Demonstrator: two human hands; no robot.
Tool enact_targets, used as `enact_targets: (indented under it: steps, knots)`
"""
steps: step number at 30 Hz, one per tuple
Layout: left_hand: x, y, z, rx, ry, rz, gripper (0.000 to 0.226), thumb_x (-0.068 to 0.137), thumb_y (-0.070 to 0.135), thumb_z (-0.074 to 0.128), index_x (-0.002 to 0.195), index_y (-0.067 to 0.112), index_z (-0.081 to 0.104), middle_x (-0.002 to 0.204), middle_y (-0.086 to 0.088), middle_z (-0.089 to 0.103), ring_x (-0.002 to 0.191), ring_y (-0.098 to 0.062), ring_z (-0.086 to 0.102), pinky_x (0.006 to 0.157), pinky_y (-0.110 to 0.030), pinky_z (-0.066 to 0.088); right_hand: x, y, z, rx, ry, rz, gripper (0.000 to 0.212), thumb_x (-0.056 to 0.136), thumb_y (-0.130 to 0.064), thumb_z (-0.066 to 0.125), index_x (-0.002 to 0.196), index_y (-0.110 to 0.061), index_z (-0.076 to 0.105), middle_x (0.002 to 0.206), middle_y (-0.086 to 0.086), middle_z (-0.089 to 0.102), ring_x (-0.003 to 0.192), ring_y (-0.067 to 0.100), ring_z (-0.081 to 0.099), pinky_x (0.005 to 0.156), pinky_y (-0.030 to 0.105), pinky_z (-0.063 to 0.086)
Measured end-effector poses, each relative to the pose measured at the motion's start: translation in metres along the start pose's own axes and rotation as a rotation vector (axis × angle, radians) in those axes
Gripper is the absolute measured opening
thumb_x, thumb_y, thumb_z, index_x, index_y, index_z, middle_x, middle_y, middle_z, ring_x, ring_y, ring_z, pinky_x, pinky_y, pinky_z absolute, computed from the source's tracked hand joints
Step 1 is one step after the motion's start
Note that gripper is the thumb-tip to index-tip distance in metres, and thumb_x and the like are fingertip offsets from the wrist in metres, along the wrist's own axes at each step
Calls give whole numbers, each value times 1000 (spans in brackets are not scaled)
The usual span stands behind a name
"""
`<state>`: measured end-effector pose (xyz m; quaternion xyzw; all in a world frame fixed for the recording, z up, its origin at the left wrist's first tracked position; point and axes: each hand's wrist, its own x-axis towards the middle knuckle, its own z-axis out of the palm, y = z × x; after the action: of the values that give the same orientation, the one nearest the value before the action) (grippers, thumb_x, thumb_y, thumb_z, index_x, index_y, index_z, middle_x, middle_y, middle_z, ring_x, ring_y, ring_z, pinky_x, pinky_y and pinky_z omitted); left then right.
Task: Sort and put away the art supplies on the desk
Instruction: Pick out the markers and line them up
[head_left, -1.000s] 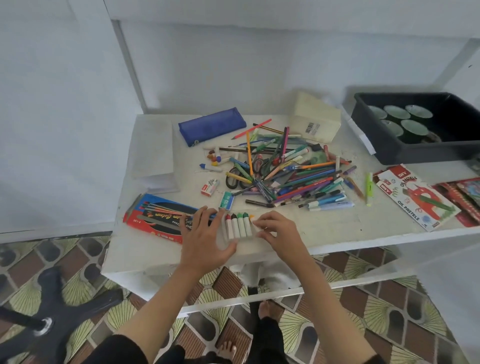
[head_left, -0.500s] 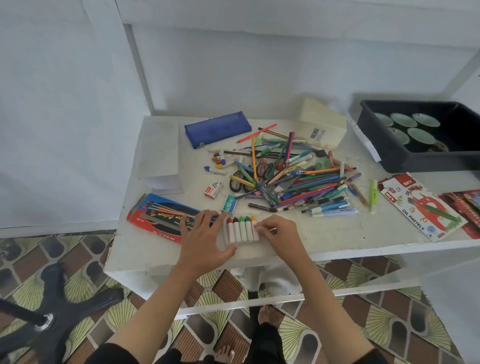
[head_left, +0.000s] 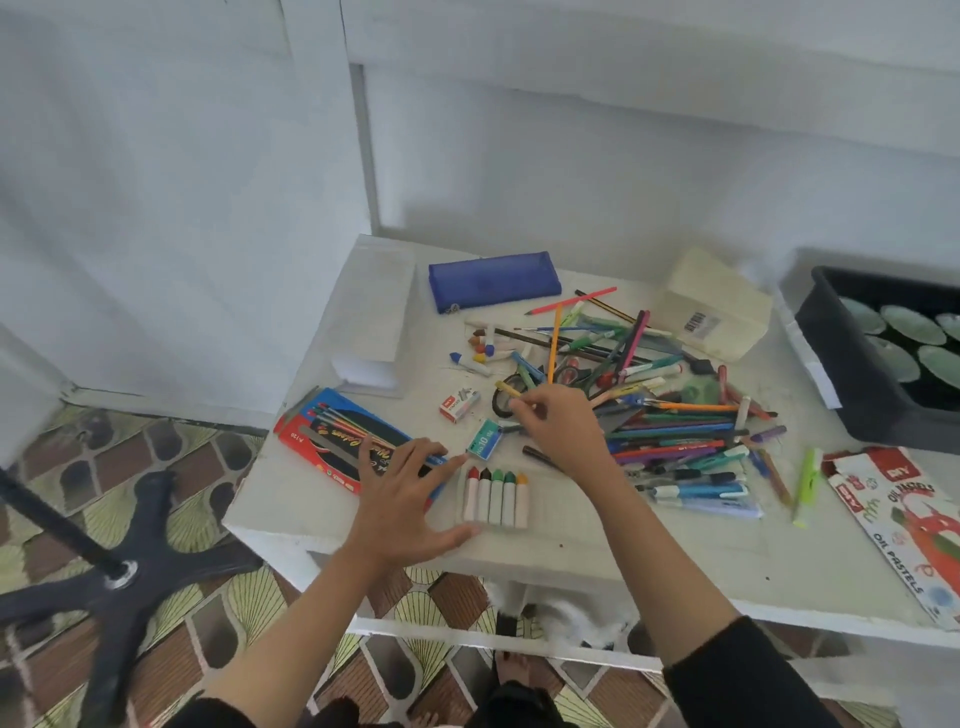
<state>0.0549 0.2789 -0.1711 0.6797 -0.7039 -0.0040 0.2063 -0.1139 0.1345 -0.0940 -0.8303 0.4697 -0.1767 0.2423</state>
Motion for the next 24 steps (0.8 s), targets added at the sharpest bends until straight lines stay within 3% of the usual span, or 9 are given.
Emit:
enact_targets:
  steps: [6,10,18,24]
  knots:
    - [-2,1,1,28,-42,-5,78,81,82,25,135,32,48,128,3,53,130,-17,37,108,-66,3,61,-10,9,-207,-40,-104,24,93,-23,53,111,-18,67,107,3,64,109,16,49,77,27,40]
    - [-3,3,0,25,-49,-18,76,81,80,24,137,35,47,129,4,52,132,-17,35,107,-68,3,84,-16,23,-469,-110,-138,28,94,-23,48,118,-20,61,116,7,59,118,20,45,79,31,44]
    - [-3,4,-3,25,-98,-53,76,80,81,20,139,38,41,132,6,49,136,-18,30,106,-70,2,96,-20,43,-694,-111,-105,20,93,-22,51,110,-18,60,114,3,63,122,24,42,91,40,38]
    - [-4,2,-1,9,-77,-36,74,80,80,24,139,38,40,131,6,49,136,-17,30,108,-67,0,84,-16,33,-478,38,-70,22,92,-25,49,107,-21,66,102,0,67,111,20,47,76,33,37]
